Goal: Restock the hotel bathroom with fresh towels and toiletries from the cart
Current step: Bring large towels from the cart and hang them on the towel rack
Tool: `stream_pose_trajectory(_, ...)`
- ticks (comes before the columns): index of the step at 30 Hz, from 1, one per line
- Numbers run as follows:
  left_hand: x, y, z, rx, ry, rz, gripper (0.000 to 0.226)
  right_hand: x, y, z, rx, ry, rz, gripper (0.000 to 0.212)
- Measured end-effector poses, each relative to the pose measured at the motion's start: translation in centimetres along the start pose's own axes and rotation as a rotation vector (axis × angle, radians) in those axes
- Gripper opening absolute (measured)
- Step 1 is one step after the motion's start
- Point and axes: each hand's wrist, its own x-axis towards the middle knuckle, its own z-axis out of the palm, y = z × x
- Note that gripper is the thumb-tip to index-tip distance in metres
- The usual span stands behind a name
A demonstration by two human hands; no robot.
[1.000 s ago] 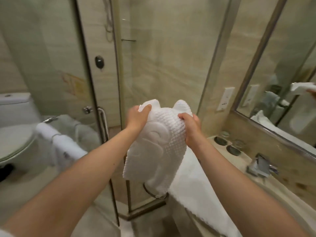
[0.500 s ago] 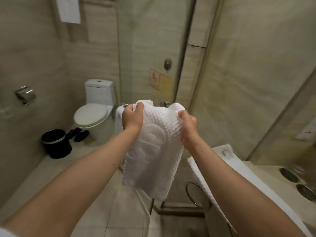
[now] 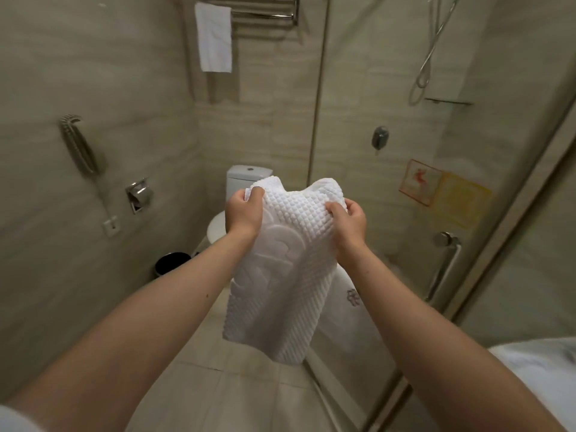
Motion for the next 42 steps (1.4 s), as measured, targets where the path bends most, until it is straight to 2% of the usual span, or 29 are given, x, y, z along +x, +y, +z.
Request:
stream_pose_trajectory(8, 9.3, -0.7, -4.1, 0.014, 0.014, 0.027, 0.036, 4.2, 0.9, 9.6, -0.014, -0.036, -0.017, 0.036)
stream_pose_trajectory(16, 19.0, -2.6, -4.5, 0.004, 0.027, 0.011, 0.037, 11.2, 1.7, 17.2, -0.028, -0.097, -0.024, 0.035)
stream_pose_trajectory(30, 44.0, -1.5, 1.3, 0.07, 0.031, 0.064, 0.033, 32.0, -0.3, 31.9, -0.04, -0.178, -0.09, 0.044)
stream_pose_trajectory(35, 51.4, -0.8, 3.1, 0.115, 0.019, 0.075, 0.028, 38.3, -1.3, 36.2, -0.093, -0.17, -0.131, 0.053)
stream_pose_trajectory(42, 62.6, -0.7, 6.0, 0.049, -0.018, 0.09, 0.027, 47.0, -2.1, 42.6, -0.097, -0.097, -0.178, 0.046)
